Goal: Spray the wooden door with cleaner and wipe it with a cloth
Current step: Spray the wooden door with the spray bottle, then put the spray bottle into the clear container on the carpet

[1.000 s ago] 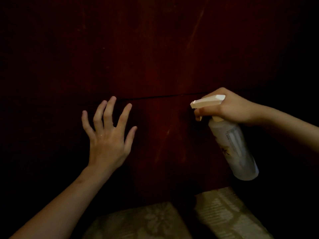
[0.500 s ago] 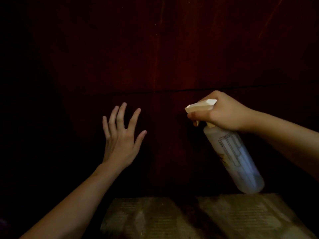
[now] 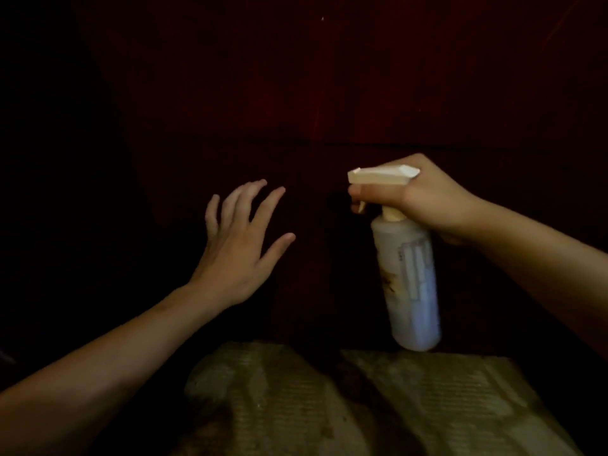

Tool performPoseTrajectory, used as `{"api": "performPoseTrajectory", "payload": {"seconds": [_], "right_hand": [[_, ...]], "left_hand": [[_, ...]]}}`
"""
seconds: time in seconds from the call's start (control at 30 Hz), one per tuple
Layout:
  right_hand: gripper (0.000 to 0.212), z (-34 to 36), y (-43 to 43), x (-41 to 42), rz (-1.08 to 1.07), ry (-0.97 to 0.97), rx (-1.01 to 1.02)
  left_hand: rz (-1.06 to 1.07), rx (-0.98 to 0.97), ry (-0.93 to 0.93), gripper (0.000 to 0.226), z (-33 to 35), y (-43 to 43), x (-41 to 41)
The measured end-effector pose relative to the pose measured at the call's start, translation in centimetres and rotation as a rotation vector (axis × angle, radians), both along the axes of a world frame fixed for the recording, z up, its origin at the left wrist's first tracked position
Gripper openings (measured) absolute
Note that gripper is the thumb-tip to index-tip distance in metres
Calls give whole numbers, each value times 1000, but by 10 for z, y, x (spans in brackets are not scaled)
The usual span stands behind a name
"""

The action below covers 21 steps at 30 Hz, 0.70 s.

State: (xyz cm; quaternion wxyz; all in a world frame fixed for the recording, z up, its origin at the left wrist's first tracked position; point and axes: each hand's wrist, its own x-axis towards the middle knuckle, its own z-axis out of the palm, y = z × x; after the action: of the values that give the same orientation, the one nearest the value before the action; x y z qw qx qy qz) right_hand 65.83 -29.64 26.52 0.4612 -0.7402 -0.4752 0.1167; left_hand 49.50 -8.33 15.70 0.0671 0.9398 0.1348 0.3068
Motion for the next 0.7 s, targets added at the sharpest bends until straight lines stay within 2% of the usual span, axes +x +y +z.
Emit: {"api": "performPoseTrajectory", "payload": {"seconds": [0.07,0.17,0.23,0.3,0.4,0.5,0.6,0.7], "right_hand": [[25,-3,10,-13,66,73,33],[26,-13,33,-47,178,158,72],[27,-21,53,-74,256,213,108],[29,-33,71,-102,320,286,133],[44,-54,87,-139,420,415,69],[49,-84,97,-176,612,342,-83],[71,-127,98,-209,750,248,-244],[78,-171,99,-243,704,155,-283]], "left_hand": [[-105,-206,35,74,1,-17,-22],[-191,-701,95,89,-2,-49,-56],[-188,-826,74,86,-12,-60,-74],[-151,-926,8,71,-26,-62,-94],[-71,-954,-76,65,-46,-61,-132],[6,-971,-201,69,-75,-57,-181],[97,-993,-252,67,-103,-55,-235],[154,-923,-210,60,-132,-60,-278]]}}
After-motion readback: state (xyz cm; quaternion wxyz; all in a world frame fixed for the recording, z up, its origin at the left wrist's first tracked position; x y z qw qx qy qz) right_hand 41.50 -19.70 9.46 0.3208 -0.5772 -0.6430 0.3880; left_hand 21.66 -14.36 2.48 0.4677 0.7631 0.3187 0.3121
